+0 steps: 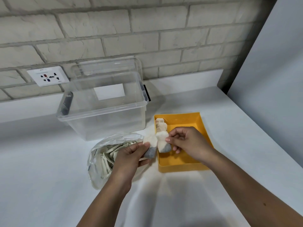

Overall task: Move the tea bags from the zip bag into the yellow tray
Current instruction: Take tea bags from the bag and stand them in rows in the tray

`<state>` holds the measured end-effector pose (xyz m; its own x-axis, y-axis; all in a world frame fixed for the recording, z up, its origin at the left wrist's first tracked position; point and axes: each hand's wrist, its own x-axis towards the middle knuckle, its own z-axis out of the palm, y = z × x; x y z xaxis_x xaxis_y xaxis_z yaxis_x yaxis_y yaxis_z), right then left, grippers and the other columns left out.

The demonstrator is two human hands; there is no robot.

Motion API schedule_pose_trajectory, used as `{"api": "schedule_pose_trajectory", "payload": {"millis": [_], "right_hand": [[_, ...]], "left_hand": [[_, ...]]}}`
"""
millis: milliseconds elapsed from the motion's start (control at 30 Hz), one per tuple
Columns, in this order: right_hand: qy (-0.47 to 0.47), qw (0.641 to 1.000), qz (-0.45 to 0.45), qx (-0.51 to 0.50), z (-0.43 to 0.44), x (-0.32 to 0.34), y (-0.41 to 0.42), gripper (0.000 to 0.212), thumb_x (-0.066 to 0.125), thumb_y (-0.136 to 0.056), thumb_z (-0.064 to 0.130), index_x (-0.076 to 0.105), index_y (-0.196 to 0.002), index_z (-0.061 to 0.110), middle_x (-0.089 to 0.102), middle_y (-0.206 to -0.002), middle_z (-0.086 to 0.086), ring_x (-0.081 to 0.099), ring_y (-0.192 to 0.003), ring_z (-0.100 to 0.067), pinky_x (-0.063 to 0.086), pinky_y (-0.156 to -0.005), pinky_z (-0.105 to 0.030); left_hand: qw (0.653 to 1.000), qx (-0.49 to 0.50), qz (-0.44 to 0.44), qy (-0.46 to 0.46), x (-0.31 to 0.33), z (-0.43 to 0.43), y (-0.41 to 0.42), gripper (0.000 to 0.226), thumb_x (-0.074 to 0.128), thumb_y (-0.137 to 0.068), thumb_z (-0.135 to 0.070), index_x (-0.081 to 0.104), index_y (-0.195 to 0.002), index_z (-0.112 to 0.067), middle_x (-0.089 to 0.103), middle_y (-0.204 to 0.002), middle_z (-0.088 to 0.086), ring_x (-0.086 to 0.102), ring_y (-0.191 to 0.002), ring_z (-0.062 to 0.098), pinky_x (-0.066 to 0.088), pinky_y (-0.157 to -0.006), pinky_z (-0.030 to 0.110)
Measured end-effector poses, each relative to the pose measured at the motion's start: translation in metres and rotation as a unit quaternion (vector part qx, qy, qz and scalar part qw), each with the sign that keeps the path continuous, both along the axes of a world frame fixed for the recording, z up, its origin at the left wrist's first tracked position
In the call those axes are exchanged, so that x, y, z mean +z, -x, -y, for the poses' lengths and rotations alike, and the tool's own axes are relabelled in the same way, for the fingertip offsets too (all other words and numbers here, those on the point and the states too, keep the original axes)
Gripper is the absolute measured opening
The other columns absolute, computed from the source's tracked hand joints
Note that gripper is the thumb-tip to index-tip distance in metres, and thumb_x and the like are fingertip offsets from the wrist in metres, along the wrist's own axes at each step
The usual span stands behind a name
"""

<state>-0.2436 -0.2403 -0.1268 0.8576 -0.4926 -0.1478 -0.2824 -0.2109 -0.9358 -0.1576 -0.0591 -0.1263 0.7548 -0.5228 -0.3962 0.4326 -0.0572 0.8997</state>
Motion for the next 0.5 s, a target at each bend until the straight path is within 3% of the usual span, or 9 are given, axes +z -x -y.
{"api": "schedule_pose_trajectory", "payload": {"millis": [100,300,500], "right_hand": [[0.02,0.998,-0.027,-0.044,0.021,-0.012,-0.003,0.007,0.073,-0.085,0.01,0.066,-0.082,0.01,0.068,-0.063,0.0,0.065,-0.056,-0.015,0.059,-0.061,-0.034],[0.016,0.993,-0.114,-0.03,0.032,-0.036,-0.021,0.006,0.071,-0.087,0.012,0.065,-0.086,0.013,0.07,-0.07,-0.01,0.066,-0.058,-0.019,0.056,-0.06,-0.028],[0.023,0.991,-0.122,-0.053,0.028,-0.048,-0.045,0.008,0.07,-0.087,0.007,0.062,-0.084,0.009,0.069,-0.071,-0.014,0.064,-0.053,-0.019,0.055,-0.056,-0.026]], "left_hand": [[0.999,0.028,-0.025,0.001,0.0,-0.005,-0.006,0.012,0.068,-0.091,-0.016,0.076,-0.09,-0.007,0.078,-0.085,0.005,0.073,-0.075,0.012,0.061,-0.073,0.029],[0.999,0.019,-0.034,-0.007,-0.004,0.001,-0.006,0.013,0.066,-0.093,-0.012,0.075,-0.09,-0.004,0.077,-0.084,0.007,0.073,-0.075,0.013,0.063,-0.073,0.03],[0.999,0.026,-0.015,-0.024,-0.009,0.005,-0.004,0.012,0.07,-0.091,-0.017,0.076,-0.094,-0.008,0.076,-0.078,-0.004,0.072,-0.073,0.007,0.06,-0.075,0.029]]}}
